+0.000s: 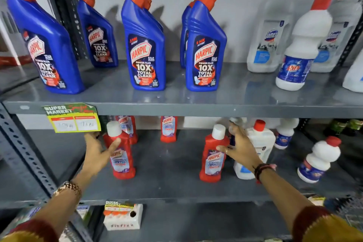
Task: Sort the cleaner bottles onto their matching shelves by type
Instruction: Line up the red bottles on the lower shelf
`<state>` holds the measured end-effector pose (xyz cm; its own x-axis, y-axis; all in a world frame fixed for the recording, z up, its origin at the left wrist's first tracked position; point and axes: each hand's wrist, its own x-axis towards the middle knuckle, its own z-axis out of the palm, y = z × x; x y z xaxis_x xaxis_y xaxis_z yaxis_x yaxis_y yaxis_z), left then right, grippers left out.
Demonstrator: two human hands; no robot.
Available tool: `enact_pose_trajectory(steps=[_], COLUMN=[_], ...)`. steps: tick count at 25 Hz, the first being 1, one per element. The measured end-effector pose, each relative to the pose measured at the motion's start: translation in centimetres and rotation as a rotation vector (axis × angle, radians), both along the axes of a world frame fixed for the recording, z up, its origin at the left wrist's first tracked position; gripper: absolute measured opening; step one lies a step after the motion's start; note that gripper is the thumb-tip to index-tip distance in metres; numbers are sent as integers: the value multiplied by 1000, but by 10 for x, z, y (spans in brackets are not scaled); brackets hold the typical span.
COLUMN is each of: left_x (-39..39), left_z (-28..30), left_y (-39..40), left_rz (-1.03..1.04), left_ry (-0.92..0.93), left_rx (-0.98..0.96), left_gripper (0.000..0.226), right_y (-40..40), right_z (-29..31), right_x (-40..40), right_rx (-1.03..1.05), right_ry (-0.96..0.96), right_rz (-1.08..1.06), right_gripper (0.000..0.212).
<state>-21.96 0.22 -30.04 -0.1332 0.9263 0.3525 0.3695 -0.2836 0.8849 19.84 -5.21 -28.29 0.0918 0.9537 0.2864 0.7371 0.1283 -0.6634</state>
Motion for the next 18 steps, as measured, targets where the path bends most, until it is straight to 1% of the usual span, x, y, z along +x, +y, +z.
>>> enact_pose_trajectory(steps=[1,2,4,6,8,12,18], left_x=[-3,-6,-12,-17,-21,-21,-23], left_z=[-1,-3,-8,-15,-19,-17,-15], left_y=[8,14,25,33,36,34,33], left_rz=[-72,-121,-152,-150,-128,-130,-116], left_ry=[-61,-99,-103,-91,-95,-96,10], left_rx=[-51,-105,-214,-291,-321,-315,-285], left_gripper=[76,75,71,69,67,62,61], right_y=[9,15,21,23,25,31,46], right_z=[-4,-5,-7,-5,-3,-3,-4], right_x=[-1,-5,-15,-29,-46,-95,-152], right_rx=[-84,-134,-157,-141,-148,-124,-162], right_ry=[78,124,133,116,112,97,112], right_rz=[19,11,-69,-108,-84,-42,78], right_gripper=[90,84,64,57,58,60,63])
